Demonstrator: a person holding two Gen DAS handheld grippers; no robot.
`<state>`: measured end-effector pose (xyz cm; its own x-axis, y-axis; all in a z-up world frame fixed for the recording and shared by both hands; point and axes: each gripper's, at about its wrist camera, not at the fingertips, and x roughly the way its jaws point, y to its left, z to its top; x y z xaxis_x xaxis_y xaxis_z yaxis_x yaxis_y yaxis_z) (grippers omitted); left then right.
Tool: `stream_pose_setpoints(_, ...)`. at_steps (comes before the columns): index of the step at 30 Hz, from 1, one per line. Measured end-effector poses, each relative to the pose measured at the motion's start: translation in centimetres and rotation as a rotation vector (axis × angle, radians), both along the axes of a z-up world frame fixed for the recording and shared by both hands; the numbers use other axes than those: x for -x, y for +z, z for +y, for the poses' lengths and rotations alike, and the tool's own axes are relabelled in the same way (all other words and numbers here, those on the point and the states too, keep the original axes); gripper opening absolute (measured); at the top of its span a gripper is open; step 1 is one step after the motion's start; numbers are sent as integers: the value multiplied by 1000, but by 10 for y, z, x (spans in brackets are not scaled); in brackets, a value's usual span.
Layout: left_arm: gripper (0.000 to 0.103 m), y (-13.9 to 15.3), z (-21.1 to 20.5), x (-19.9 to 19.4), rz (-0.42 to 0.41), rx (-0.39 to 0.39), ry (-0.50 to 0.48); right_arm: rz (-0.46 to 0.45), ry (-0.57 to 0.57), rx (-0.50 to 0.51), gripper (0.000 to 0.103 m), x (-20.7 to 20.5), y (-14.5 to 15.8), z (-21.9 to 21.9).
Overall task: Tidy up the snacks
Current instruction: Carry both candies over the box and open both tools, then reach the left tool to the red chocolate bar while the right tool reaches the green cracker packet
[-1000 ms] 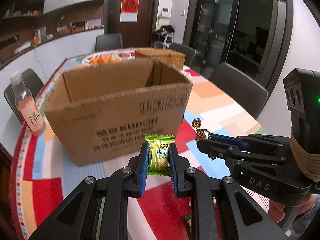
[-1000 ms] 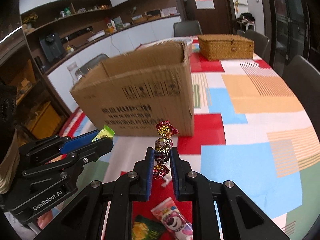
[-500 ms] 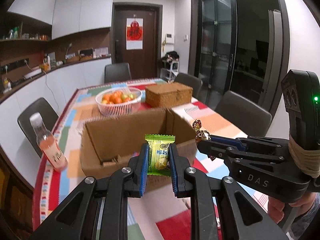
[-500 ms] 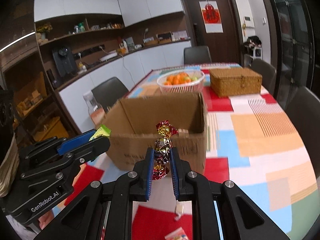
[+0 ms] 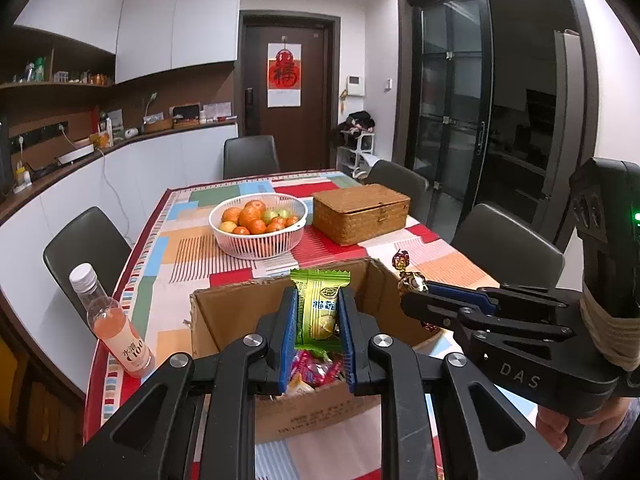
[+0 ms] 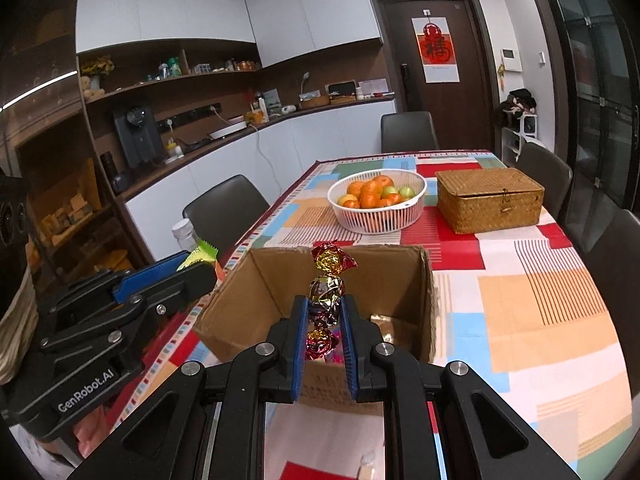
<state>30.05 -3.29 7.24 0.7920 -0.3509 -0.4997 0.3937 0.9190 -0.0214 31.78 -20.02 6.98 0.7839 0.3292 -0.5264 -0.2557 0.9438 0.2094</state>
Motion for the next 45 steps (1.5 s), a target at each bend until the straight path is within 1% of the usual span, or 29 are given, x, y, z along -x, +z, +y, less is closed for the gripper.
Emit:
stream_pose_setpoints(5, 22, -10, 0, -27, 46, -11, 31, 25, 1, 4, 17, -21, -5, 2)
stream_pose_setpoints(7, 39, -13, 0, -35, 65, -46, 76, 34, -7, 4, 18, -26, -7, 1)
stream_pose_setpoints(8, 56, -14, 2, -34, 61, -49, 98, 40, -15, 5, 20, -30, -9, 1)
stream_pose_setpoints(9, 62, -14, 4, -30, 47, -45, 108, 47, -22, 5, 25, -31, -9, 1)
stream_pose_setpoints(10, 62, -13, 6, -25, 32, -46, 111, 63, -39, 4, 36, -33, -11, 0)
stream_pose_setpoints(11, 62, -13, 6, -18, 23, -59, 116, 66, -55, 2, 40, -32, -11, -1)
stream_pose_setpoints(12, 62, -13, 6, -13, 17, -70, 122, 57, -74, 6, 40, -27, -12, -3)
stream_pose_setpoints(15, 62, -14, 9, 8, 8, -84, 140, 37, -83, 34, 40, -13, -11, -3)
stream_pose_setpoints(17, 64, -15, 13, 21, 13, -77, 141, 29, -80, 39, 48, 0, -10, -2)
stream_pose_setpoints(19, 66, -18, 16, 36, 21, -79, 142, 19, -79, 52, 52, 12, -8, 0)
stream_pose_setpoints(23, 69, -26, 24, 67, 38, -90, 140, 8, -74, 85, 54, 45, -11, 5)
stream_pose_setpoints(28, 70, -38, 30, 100, 85, -94, 137, 33, -44, 100, 54, 74, -21, 12)
stream_pose_setpoints(30, 72, -43, 34, 113, 110, -81, 135, 51, -38, 97, 54, 84, -26, 13)
stream_pose_setpoints(35, 72, -61, 40, 132, 188, -73, 157, 89, -29, 114, 54, 107, -38, 18)
stream_pose_setpoints(39, 72, -77, 43, 142, 249, -86, 178, 163, -22, 123, 54, 119, -58, 20)
stream_pose_setpoints(42, 72, -95, 46, 148, 323, -79, 176, 232, -18, 118, 54, 127, -76, 19)
stream_pose_setpoints(45, 72, -115, 47, 155, 387, -97, 178, 309, -16, 113, 54, 133, -96, 18)
